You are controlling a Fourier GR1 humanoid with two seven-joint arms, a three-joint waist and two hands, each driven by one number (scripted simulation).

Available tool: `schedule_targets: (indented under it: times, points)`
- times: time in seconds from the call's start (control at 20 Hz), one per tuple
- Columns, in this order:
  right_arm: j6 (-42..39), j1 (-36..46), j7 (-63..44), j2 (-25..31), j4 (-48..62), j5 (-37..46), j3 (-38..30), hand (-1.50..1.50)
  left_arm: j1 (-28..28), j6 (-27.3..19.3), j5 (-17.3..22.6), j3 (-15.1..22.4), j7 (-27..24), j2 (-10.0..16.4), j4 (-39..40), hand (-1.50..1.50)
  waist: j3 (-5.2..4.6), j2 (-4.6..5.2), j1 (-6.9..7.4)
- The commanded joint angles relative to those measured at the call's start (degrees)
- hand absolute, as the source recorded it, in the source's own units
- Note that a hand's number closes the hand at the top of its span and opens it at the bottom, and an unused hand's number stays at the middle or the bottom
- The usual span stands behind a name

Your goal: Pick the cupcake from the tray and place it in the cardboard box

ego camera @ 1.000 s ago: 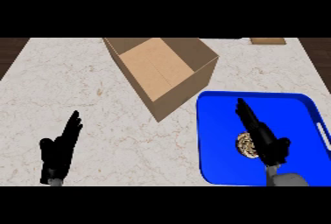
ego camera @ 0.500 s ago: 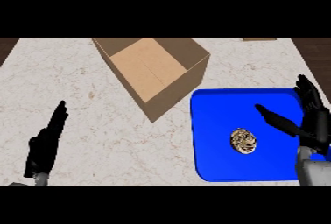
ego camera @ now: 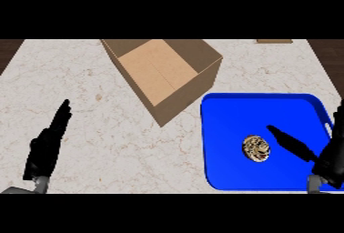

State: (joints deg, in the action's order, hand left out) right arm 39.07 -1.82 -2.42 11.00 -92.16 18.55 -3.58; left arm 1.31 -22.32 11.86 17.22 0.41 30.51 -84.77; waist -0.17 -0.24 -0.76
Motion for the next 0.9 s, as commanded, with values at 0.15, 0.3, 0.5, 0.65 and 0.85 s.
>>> schedule_targets:
  times: [0.15,0.3,0.5,0.65,0.85]
  points:
    - [-15.0,-7.7,-20.5,12.3,-7.3,11.4,5.6,-1.5,0.0,0.6,-0.5,-0.7,1.9,1.7,-1.9,0.0,-0.24,-0.16,0.07]
    - [-25.7,-8.4,-28.7,17.1,-9.9,11.2,8.2,-1.5,0.2,-0.2,-1.6,0.6,1.5,0.1,-1.3,0.0,-0.27,0.04,0.09]
    - [-37.3,-5.7,-43.0,18.9,-15.4,10.4,12.9,-1.5,1.1,-0.3,-1.7,0.6,3.6,0.2,-3.6,0.0,-0.15,0.03,1.18]
    - [-44.7,-0.8,-54.9,18.4,-21.1,6.9,14.2,-1.5,-0.4,1.0,-1.5,0.2,0.2,-0.4,-1.7,0.0,-0.11,0.17,1.43]
    - [-45.6,3.1,-65.3,12.1,-22.4,10.9,20.4,-1.5,2.7,1.5,-2.5,-1.6,2.2,-1.4,1.9,0.0,0.09,0.27,0.89]
